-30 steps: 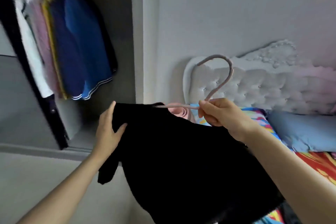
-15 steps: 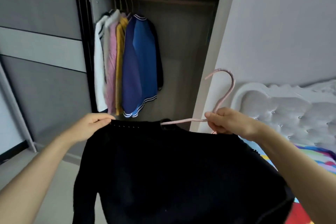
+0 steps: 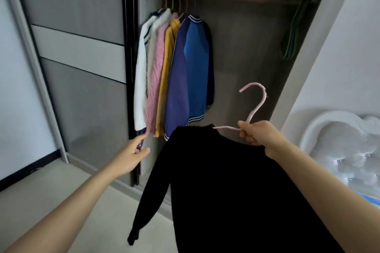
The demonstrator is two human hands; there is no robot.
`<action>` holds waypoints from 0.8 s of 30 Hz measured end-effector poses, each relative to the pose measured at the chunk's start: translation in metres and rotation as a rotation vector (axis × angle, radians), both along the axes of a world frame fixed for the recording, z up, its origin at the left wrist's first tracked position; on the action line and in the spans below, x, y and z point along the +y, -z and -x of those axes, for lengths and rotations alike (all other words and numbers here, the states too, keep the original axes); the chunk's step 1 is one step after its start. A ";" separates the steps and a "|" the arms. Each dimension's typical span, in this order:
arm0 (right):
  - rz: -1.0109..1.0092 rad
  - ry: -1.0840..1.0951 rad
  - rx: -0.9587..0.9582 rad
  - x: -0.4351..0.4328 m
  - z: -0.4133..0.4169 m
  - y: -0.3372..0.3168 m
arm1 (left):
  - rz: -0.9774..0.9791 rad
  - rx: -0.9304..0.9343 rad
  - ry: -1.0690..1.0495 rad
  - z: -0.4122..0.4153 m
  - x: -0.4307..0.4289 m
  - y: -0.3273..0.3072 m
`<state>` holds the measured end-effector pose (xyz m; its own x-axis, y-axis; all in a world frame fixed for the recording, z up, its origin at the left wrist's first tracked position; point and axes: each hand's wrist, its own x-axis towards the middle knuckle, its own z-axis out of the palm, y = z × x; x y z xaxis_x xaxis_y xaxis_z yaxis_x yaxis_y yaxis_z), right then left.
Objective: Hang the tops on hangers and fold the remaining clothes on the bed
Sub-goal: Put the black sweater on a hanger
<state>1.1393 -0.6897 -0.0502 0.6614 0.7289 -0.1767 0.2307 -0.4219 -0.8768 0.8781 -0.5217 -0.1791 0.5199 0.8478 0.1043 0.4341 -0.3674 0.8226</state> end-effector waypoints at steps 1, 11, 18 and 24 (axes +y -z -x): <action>-0.012 0.017 0.080 0.014 -0.010 0.002 | -0.011 0.005 -0.009 -0.005 0.011 -0.002; -0.227 0.018 0.458 0.132 -0.113 0.007 | -0.176 0.110 -0.058 -0.096 0.119 -0.047; -0.359 -0.014 0.434 0.202 -0.145 -0.013 | -0.258 0.097 -0.041 -0.145 0.180 -0.068; -0.596 0.084 0.296 0.264 -0.164 -0.037 | -0.432 0.143 -0.078 -0.174 0.231 -0.092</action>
<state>1.3035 -0.4256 -0.0136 0.7059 0.7060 0.0571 -0.0684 0.1483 -0.9866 1.0518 -0.2903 -0.0867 0.4909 0.7796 0.3889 0.5722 -0.6251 0.5310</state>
